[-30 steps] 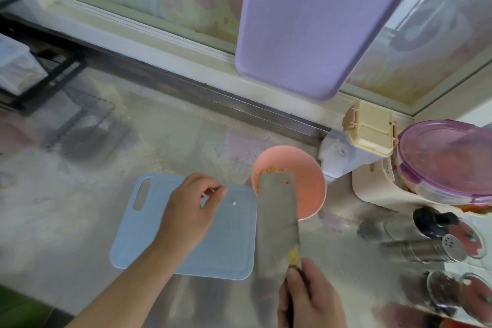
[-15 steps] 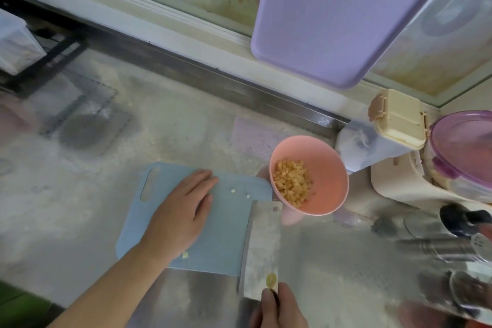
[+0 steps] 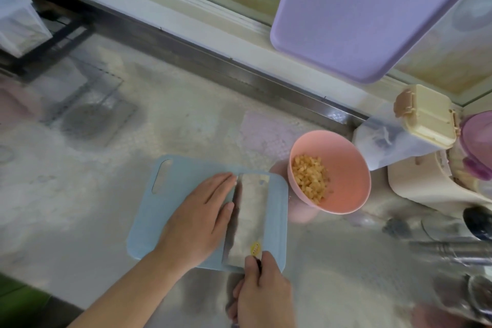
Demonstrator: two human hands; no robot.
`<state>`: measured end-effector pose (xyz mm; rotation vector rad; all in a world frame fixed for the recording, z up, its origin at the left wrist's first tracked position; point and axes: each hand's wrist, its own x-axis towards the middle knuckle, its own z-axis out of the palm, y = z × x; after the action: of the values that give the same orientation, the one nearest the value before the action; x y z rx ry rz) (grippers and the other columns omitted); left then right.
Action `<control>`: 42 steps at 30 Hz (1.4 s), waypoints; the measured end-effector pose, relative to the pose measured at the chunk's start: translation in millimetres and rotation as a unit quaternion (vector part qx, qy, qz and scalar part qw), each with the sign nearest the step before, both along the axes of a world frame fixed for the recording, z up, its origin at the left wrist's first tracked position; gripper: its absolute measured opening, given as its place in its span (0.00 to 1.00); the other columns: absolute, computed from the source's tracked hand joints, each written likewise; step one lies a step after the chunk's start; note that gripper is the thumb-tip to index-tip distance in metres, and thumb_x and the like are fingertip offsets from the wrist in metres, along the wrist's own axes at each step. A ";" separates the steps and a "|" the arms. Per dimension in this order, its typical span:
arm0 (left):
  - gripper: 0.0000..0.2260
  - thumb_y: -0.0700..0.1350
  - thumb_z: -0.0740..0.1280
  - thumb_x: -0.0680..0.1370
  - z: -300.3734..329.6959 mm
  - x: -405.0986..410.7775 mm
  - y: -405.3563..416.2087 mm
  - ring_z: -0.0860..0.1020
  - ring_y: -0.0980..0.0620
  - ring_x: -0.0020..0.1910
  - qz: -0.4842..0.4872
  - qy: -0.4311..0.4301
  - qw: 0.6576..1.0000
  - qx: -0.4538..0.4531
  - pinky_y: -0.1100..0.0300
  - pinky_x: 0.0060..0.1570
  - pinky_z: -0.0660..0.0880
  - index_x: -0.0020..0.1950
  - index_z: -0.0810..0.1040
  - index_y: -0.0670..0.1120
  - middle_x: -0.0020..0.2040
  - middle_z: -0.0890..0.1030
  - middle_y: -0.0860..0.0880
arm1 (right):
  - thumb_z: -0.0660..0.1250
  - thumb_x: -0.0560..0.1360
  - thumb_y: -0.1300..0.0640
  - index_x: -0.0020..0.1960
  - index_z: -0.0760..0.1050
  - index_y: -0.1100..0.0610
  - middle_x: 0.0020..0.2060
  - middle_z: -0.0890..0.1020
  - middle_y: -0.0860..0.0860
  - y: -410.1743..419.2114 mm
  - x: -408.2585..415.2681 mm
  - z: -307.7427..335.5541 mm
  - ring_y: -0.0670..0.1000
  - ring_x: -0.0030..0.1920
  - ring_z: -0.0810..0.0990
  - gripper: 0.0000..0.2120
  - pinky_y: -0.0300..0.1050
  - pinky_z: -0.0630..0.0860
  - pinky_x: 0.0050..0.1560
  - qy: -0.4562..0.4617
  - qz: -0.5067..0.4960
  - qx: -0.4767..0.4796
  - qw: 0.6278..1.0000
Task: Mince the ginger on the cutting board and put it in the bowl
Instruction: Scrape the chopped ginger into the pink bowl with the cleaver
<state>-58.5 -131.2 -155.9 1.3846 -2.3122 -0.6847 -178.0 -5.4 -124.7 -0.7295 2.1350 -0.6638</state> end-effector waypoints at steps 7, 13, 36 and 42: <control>0.26 0.52 0.53 0.87 -1.7 -6.5 1.3 0.60 0.52 0.82 0.000 -0.047 0.996 -0.070 0.57 0.80 0.57 0.83 0.61 0.42 0.82 0.63 0.47 | 0.55 0.74 0.40 0.43 0.67 0.45 0.32 0.82 0.55 -15.4 28.3 8.2 0.62 0.34 0.83 0.09 0.59 0.82 0.37 -0.009 0.069 0.049 0.996; 0.24 0.50 0.53 0.88 -0.2 -4.1 0.8 0.57 0.56 0.82 0.008 0.005 0.999 -0.030 0.62 0.80 0.54 0.83 0.61 0.44 0.82 0.62 0.50 | 0.59 0.77 0.45 0.43 0.70 0.47 0.33 0.82 0.54 -19.7 38.5 10.2 0.61 0.33 0.83 0.08 0.58 0.83 0.38 -0.062 0.087 0.056 0.993; 0.14 0.40 0.67 0.83 10.5 33.3 -28.3 0.73 0.54 0.62 0.176 0.087 0.981 0.011 0.68 0.65 0.66 0.68 0.80 0.48 0.61 0.78 0.53 | 0.60 0.84 0.59 0.40 0.69 0.56 0.26 0.77 0.62 -17.0 15.8 23.6 0.69 0.25 0.79 0.14 0.47 0.74 0.22 -0.157 0.001 0.021 0.987; 0.12 0.38 0.72 0.80 -1.6 32.1 -22.9 0.72 0.50 0.57 0.139 0.056 0.988 -0.035 0.48 0.59 0.73 0.62 0.85 0.49 0.54 0.77 0.54 | 0.58 0.74 0.43 0.44 0.70 0.48 0.33 0.81 0.57 -17.2 21.4 5.1 0.63 0.34 0.83 0.09 0.63 0.83 0.35 -0.058 0.079 0.050 0.994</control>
<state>-26.4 -154.1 -157.5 1.5546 -1.9876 -0.5738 -156.6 -22.6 -119.6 -0.7761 1.9673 -0.4984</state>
